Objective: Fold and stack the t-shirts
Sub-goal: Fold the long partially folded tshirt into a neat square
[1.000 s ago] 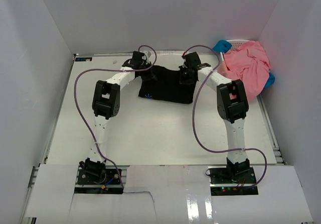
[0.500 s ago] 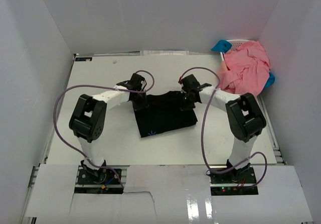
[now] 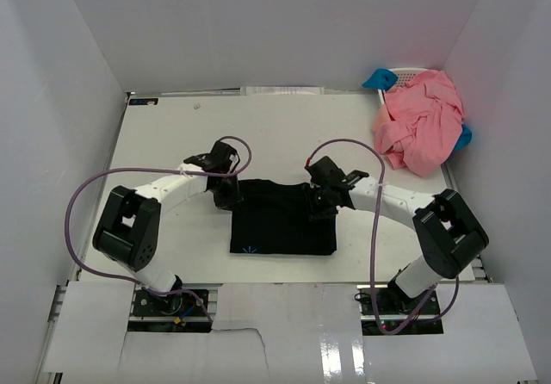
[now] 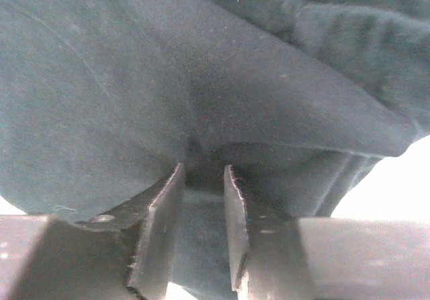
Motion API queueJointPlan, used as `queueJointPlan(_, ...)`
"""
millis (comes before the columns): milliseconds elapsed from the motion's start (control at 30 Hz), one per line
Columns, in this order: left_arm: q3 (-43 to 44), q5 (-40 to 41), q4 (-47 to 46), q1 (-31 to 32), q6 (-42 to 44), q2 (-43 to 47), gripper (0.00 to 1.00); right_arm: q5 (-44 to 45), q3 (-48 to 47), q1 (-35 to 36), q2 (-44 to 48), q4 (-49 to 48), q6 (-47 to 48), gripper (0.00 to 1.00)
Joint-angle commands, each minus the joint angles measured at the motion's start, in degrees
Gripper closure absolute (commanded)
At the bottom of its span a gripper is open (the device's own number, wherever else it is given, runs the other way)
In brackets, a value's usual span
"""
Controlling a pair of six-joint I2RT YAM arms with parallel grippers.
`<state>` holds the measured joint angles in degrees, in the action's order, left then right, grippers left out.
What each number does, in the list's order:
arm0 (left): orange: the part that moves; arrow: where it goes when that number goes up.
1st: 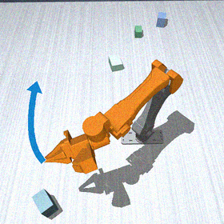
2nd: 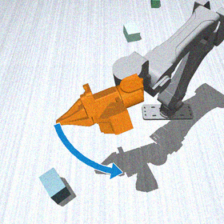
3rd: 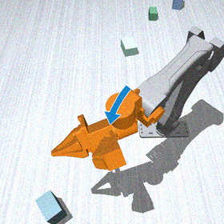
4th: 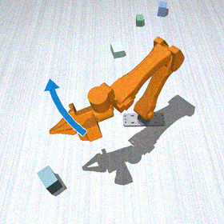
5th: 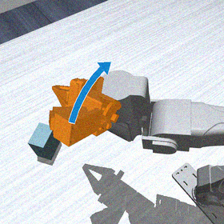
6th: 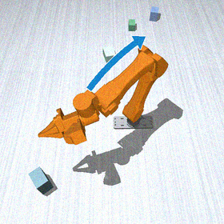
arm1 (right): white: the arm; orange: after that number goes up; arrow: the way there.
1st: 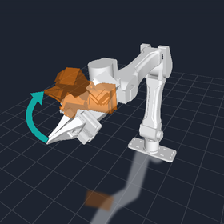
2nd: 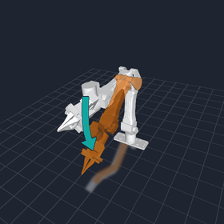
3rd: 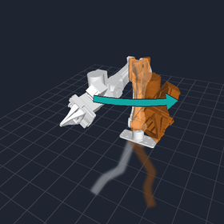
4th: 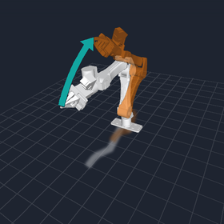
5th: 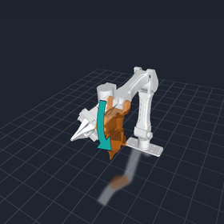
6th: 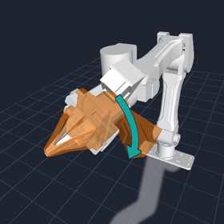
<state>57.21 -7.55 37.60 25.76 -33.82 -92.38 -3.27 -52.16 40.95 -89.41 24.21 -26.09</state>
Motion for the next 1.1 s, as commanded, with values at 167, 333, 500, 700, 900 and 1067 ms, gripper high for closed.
queueJointPlan(167,6.2,2.0,-2.8,0.4,4.9,13.0,0.49,8.0,-3.3,0.1,11.6,-0.7,7.0,0.22)
queueJointPlan(333,7.2,1.0,-5.5,-0.1,15.4,18.3,0.21,8.6,-0.8,-0.4,21.4,-3.4,16.0,0.13)
queueJointPlan(500,8.9,-5.8,-5.2,-0.3,22.6,15.7,0.14,5.7,0.6,-3.7,23.0,-3.1,24.4,0.10)
queueJointPlan(700,9.7,-12.0,-5.8,-0.4,28.8,10.1,0.12,3.4,-2.1,-7.5,17.0,-0.7,24.0,0.14)
queueJointPlan(900,9.9,-14.8,-7.8,-0.4,27.8,6.7,0.15,-2.5,-2.5,-9.7,12.6,-0.2,23.1,0.24)
queueJointPlan(1067,8.2,-18.1,-10.4,-0.4,27.9,5.6,0.21,-5.2,-1.7,-10.8,10.7,-0.1,23.9,0.33)
